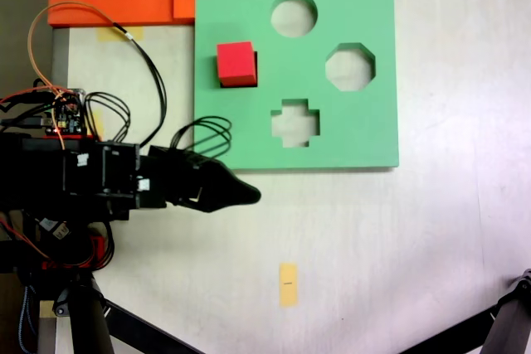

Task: Put the square block into the corresponding hole

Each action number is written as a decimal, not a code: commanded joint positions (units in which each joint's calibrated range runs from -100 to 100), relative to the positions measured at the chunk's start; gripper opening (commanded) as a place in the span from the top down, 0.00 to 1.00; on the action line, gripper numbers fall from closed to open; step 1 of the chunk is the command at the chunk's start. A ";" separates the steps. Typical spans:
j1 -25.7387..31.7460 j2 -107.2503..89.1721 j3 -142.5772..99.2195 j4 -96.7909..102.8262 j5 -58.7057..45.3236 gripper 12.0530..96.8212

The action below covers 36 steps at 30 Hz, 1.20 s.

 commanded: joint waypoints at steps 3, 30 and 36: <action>1.17 -7.11 -12.24 11.91 -0.63 0.52; 0.34 -7.11 -92.50 91.54 -7.37 0.55; 0.54 -7.11 -92.50 82.30 -7.42 0.56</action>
